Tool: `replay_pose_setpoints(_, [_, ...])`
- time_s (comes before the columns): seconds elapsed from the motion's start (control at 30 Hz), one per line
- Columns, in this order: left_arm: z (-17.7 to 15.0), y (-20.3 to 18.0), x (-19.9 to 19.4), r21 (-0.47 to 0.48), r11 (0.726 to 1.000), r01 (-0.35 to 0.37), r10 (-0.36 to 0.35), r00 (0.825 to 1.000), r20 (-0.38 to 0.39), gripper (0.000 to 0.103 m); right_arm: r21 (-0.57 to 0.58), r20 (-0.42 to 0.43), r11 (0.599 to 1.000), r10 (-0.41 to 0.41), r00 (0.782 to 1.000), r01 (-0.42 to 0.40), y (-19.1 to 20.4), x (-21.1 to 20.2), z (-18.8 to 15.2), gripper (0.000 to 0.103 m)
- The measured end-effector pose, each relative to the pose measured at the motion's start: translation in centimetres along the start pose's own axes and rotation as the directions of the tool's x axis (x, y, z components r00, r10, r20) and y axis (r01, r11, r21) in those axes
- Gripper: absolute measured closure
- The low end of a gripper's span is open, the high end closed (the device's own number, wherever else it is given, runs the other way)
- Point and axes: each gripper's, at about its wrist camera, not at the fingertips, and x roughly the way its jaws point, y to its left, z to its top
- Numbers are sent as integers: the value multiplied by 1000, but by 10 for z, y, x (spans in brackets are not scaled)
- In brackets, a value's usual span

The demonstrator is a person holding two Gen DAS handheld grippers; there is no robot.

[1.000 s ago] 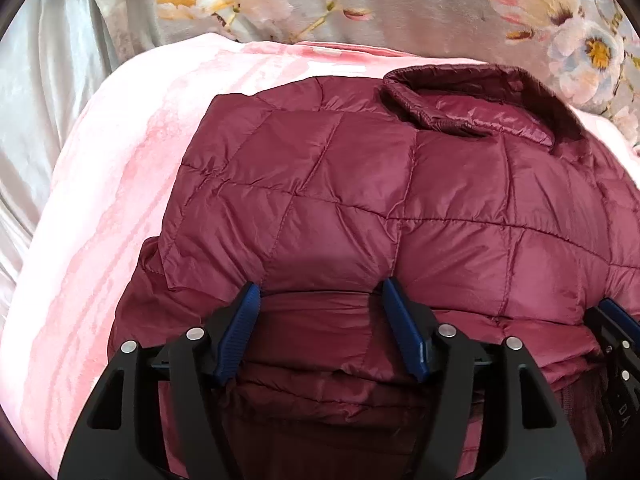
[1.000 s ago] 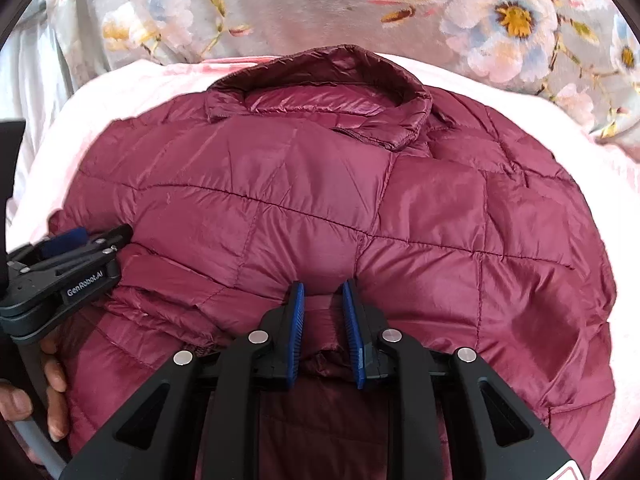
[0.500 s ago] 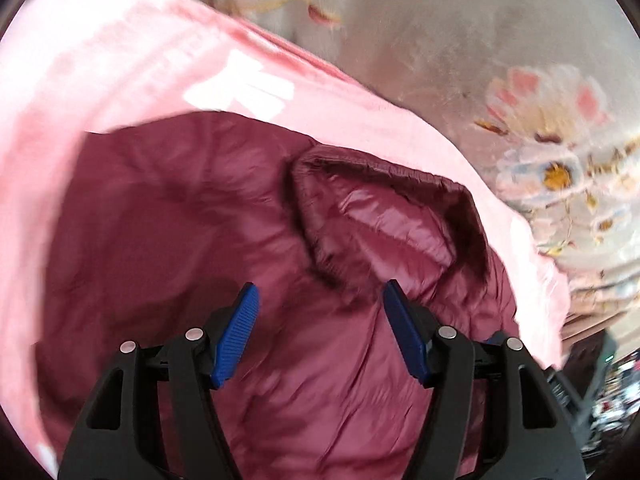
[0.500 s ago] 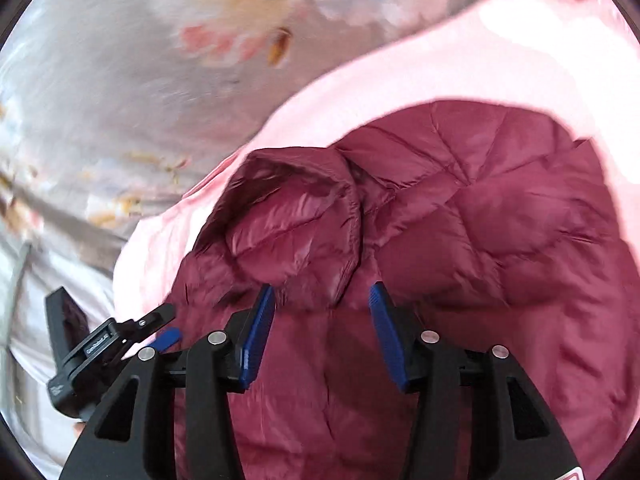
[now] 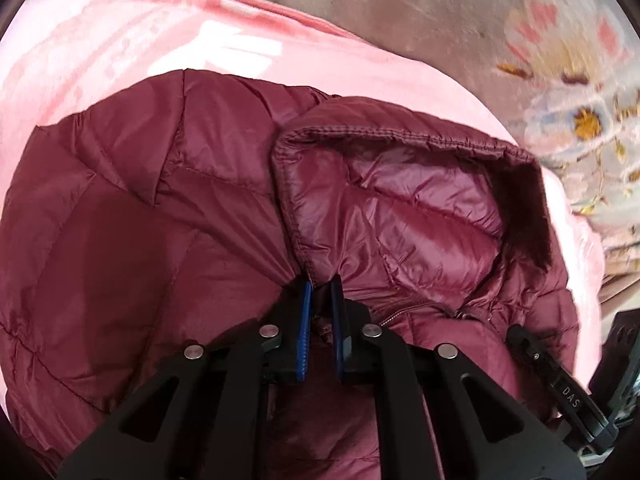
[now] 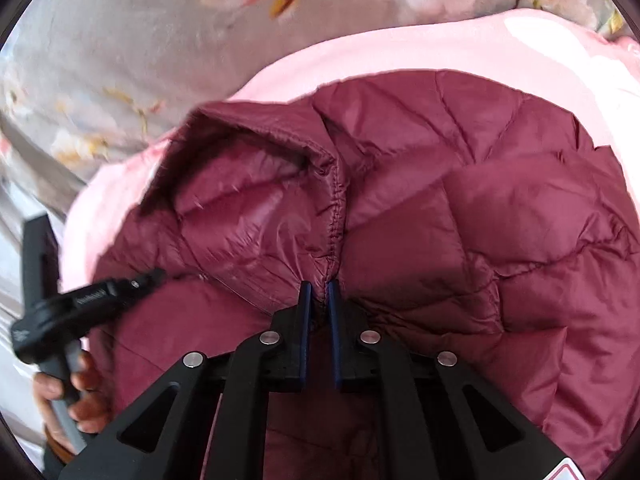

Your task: Fold large clothes

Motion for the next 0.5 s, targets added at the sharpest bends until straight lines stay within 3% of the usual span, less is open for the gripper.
replay_pose_setpoints(0.17, [-1,-3,-10,46,998,-47,46,999,27,91,-30,-14,999,-30,999,30,7,-7,6,94])
replay_pose_setpoints(0.3, [10,3,-49,50,998,-28,24,996,91,91,-8,79,1000,-7,997,7,8,-45,23,89])
replay_pose_setpoints(0.4, [39,-1,-71,39,998,-52,45,987,156,89,24,136,1000,8,991,-12,13,-55,55,88])
replay_pose_setpoints(0.5, [72,-7,-70,-3,999,-51,51,984,172,89,71,168,997,7,986,-19,16,-44,91,88])
